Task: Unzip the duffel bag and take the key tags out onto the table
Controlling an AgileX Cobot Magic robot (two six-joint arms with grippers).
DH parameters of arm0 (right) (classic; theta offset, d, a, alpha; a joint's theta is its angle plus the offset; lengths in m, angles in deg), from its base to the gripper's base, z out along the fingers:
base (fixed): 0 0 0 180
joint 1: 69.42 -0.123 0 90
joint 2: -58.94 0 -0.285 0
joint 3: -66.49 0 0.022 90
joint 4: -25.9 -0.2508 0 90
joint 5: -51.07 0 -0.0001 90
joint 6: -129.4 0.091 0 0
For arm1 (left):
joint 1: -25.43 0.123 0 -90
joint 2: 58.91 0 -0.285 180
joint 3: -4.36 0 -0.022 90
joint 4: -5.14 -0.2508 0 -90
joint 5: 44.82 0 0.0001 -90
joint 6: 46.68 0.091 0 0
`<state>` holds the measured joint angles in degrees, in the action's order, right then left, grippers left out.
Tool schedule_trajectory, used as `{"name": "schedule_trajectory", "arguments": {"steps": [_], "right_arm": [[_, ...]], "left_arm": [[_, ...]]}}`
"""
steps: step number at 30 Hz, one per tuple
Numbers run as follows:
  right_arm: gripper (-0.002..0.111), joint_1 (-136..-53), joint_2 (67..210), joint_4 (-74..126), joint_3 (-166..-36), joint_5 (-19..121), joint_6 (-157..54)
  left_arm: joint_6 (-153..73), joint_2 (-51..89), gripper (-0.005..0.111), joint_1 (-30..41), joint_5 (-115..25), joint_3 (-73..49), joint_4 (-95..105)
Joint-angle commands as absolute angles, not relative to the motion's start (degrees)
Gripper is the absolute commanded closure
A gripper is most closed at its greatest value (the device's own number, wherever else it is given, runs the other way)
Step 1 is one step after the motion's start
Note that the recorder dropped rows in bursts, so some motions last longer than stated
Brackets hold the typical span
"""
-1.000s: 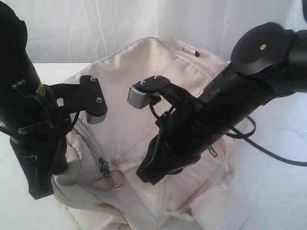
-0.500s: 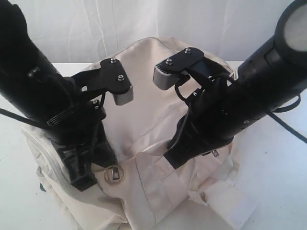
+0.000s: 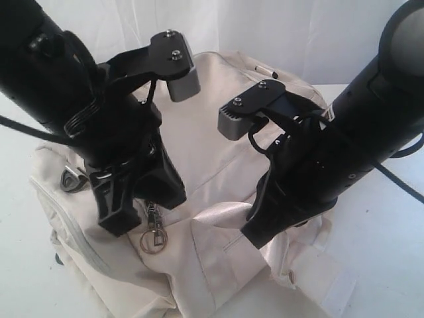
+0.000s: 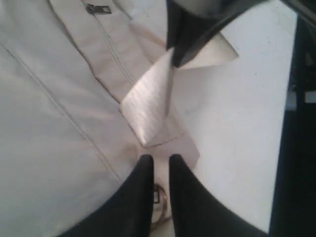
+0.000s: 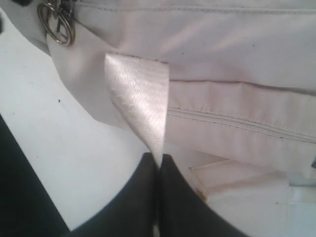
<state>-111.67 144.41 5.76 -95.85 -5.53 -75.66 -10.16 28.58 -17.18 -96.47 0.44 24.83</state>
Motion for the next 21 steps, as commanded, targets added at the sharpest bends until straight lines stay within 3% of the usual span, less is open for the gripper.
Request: {"name": "schedule_trajectory", "arguments": {"steps": [1, 6, 21], "right_arm": [[0.108, -111.65, 143.7, 7.38, -96.24, -6.55, -75.63], [0.108, -111.65, 143.7, 7.37, -96.24, -6.39, -75.17], [0.108, -111.65, 143.7, 7.37, -96.24, -5.17, -74.79]], "left_arm": [[-9.15, 28.16, 0.067, -16.97, -104.0, 0.88, 25.21], [-9.15, 28.16, 0.054, -16.97, -106.55, 0.88, 24.36], [11.49, 28.16, 0.054, -16.97, -104.54, -4.0, 20.77]]}}
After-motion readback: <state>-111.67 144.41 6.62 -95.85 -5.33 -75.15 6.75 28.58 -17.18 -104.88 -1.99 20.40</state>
